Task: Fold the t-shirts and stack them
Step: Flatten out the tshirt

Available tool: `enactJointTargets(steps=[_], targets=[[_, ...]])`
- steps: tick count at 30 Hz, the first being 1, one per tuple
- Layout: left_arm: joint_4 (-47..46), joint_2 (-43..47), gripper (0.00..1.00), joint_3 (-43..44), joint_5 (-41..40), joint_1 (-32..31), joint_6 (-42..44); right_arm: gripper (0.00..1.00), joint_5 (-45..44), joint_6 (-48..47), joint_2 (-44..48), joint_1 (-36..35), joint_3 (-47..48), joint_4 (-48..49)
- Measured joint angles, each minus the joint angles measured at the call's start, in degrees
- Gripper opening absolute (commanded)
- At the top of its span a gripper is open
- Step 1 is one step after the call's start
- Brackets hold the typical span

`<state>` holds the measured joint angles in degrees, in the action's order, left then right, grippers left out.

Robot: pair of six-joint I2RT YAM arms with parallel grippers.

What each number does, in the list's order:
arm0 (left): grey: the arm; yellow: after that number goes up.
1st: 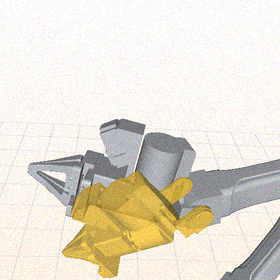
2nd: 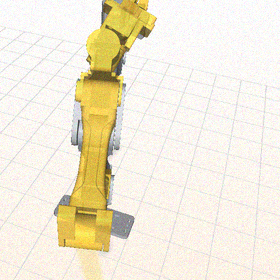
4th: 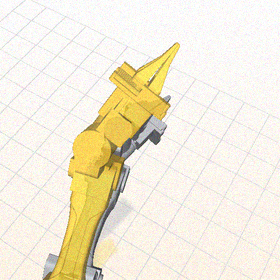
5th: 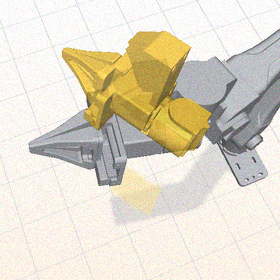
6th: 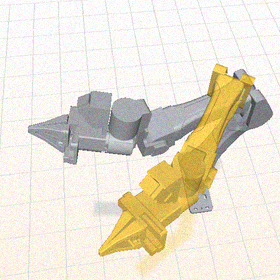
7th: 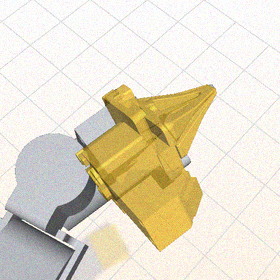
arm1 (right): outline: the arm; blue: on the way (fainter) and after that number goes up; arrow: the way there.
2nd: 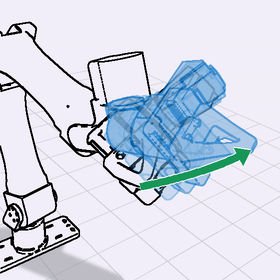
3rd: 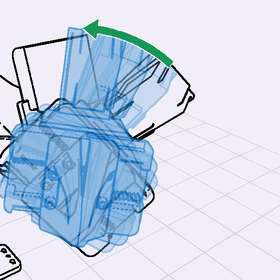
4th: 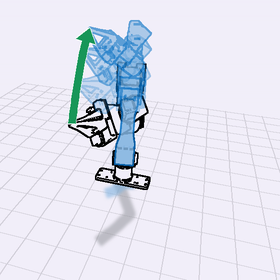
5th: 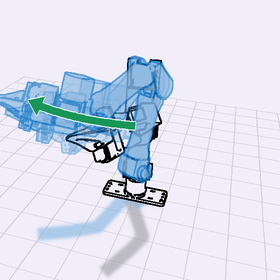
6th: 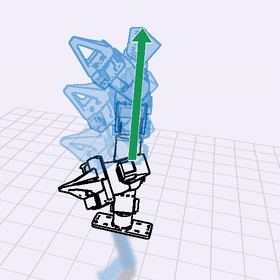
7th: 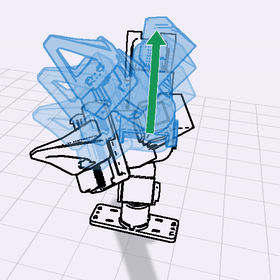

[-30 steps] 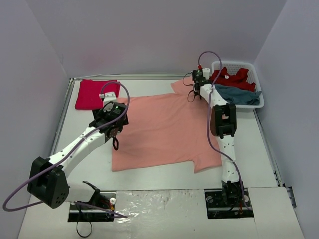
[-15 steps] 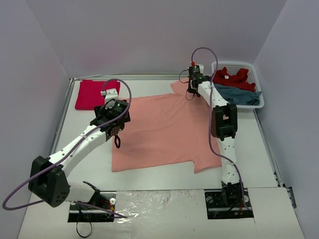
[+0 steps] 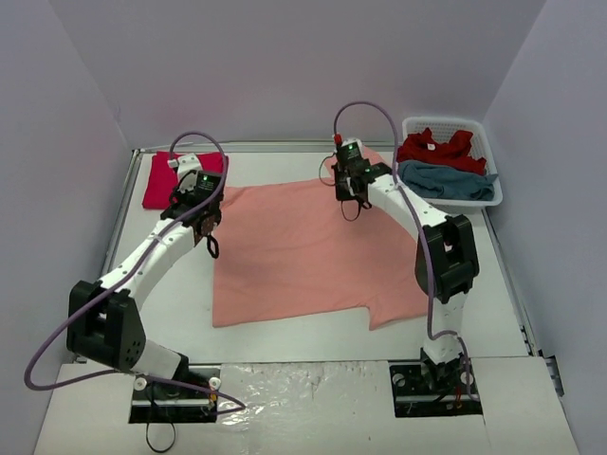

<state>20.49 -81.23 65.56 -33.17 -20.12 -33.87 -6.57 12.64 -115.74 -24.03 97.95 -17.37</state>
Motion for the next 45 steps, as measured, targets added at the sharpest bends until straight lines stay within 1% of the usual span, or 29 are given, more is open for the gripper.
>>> enactJointTargets(steps=[3,6,10,12,22,25,32,45], targets=[[0.00,-4.22,0.03,1.99,0.87,1.97,0.22,0.00,0.04,0.22,5.79,-3.82,-10.45,1.97],[0.04,-8.55,0.02,5.33,2.08,2.56,0.42,0.00,-0.24,0.39,10.51,-7.89,-18.14,2.89],[-0.02,-13.29,0.02,10.58,3.32,3.41,0.48,0.00,-0.79,0.74,14.38,-13.51,-23.37,4.24],[-0.11,-15.19,0.02,12.87,3.89,4.28,0.50,0.00,-1.05,0.83,15.43,-15.65,-24.85,4.87],[0.92,-29.14,0.02,25.81,10.25,14.34,0.22,0.00,-1.11,0.37,15.91,-22.60,-28.06,6.95],[1.66,-32.41,0.02,29.18,12.41,15.96,0.22,0.00,-1.40,0.11,15.91,-23.98,-28.44,7.04],[2.89,-37.38,0.02,34.05,18.38,18.84,0.17,0.00,-2.23,-0.52,15.13,-25.86,-28.57,7.34],[4.28,-47.74,0.02,39.21,26.36,22.67,-1.22,0.00,-2.67,-0.94,13.97,-26.58,-28.57,7.30]])
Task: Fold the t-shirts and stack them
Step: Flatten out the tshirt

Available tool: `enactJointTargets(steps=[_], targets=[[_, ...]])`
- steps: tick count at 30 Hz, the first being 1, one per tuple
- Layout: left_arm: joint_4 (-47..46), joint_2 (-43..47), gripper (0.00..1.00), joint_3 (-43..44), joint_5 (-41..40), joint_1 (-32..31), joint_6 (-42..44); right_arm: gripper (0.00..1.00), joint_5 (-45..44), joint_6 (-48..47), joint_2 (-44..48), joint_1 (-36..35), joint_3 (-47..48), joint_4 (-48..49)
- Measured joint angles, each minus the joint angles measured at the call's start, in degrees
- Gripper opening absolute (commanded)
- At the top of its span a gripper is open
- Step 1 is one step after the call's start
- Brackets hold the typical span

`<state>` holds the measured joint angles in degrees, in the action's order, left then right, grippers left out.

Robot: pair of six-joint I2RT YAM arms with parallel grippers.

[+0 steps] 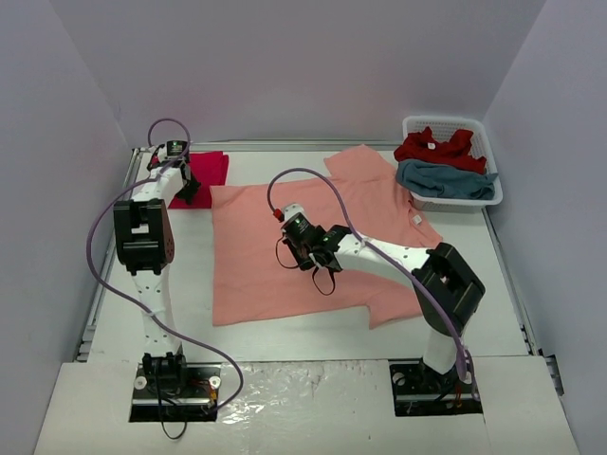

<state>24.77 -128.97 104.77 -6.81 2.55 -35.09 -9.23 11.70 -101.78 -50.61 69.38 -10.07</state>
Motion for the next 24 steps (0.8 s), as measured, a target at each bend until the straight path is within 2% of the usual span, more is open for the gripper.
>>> enactJointTargets(steps=[24], targets=[[3.13,-6.82,0.02,9.84,7.13,3.52,-1.92,0.00,-0.57,-0.26,-2.93,-0.37,0.15,-0.31]])
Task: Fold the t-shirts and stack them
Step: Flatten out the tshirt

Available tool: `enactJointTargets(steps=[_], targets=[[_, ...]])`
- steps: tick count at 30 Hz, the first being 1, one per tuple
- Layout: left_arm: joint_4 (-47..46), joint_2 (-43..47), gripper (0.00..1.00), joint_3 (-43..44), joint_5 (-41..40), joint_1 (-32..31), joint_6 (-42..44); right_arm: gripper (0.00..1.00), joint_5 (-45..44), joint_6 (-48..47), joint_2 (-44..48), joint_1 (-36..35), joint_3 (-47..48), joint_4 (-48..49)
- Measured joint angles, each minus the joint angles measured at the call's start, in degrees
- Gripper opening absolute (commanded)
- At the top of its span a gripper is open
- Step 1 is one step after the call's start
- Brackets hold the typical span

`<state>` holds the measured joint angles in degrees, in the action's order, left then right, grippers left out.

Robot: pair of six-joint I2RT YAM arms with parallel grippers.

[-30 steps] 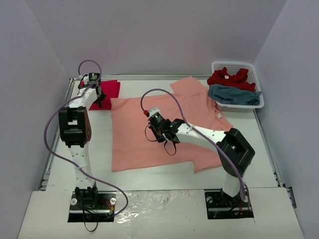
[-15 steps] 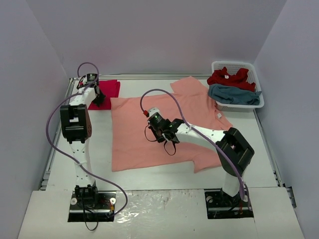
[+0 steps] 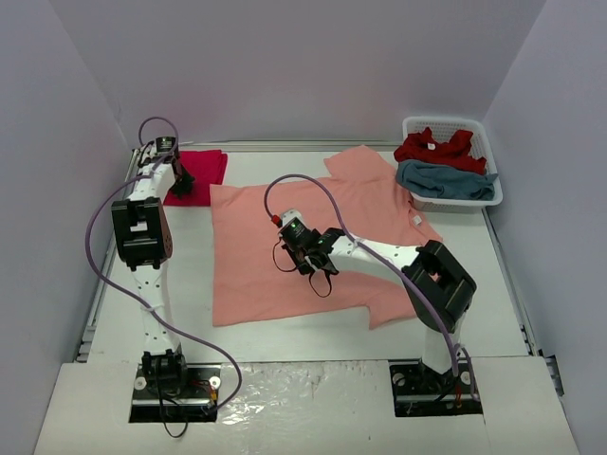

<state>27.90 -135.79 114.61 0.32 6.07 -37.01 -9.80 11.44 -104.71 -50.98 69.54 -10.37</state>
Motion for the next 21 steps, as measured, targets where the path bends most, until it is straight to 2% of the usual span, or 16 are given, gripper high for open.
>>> enactJointTargets(steps=[21], targets=[[2.34,-5.03,0.02,8.55,3.28,2.47,-1.27,0.00,-1.16,-0.83,-3.02,-0.09,1.95,-1.01]])
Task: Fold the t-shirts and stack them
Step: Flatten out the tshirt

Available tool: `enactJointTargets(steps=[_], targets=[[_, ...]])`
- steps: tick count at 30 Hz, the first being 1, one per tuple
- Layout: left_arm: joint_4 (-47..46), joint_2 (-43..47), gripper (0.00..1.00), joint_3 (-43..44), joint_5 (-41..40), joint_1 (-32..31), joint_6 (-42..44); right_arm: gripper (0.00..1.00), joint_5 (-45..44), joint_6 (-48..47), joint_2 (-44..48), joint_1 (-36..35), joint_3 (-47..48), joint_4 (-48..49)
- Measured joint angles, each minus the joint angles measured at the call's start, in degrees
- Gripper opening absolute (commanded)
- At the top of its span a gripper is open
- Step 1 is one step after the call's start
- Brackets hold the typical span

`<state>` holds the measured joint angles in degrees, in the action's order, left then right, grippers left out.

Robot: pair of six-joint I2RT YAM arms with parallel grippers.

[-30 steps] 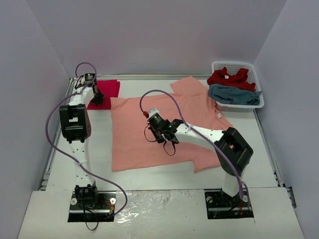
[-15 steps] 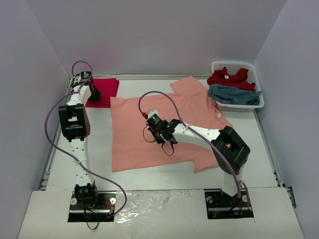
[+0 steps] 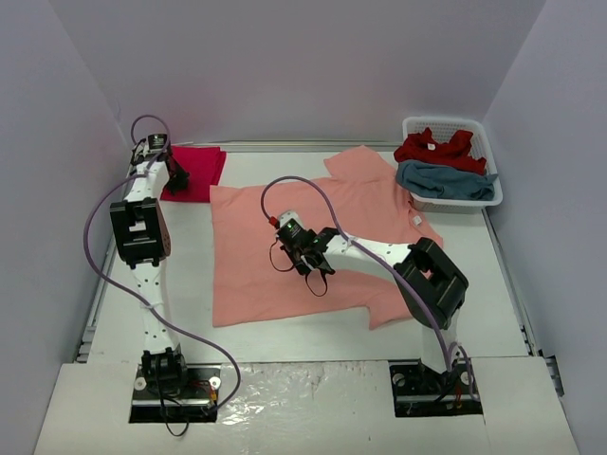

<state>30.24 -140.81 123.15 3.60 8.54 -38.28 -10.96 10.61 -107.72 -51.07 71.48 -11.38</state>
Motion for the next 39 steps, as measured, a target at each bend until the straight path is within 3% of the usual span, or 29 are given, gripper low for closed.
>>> enactJointTargets(steps=[16,30,39], targets=[[-3.89,0.37,0.02,-2.40,4.15,4.59,-3.52,0.00,-0.22,-0.02,-1.62,0.00,1.07,-0.63],[-5.53,2.99,0.02,-5.68,2.71,3.91,-2.69,0.00,-0.20,-0.04,-1.90,0.00,1.07,-1.09],[-2.01,3.34,0.02,2.14,3.30,3.15,-0.66,0.00,-0.17,-0.22,-1.90,-0.04,1.07,-1.14]])
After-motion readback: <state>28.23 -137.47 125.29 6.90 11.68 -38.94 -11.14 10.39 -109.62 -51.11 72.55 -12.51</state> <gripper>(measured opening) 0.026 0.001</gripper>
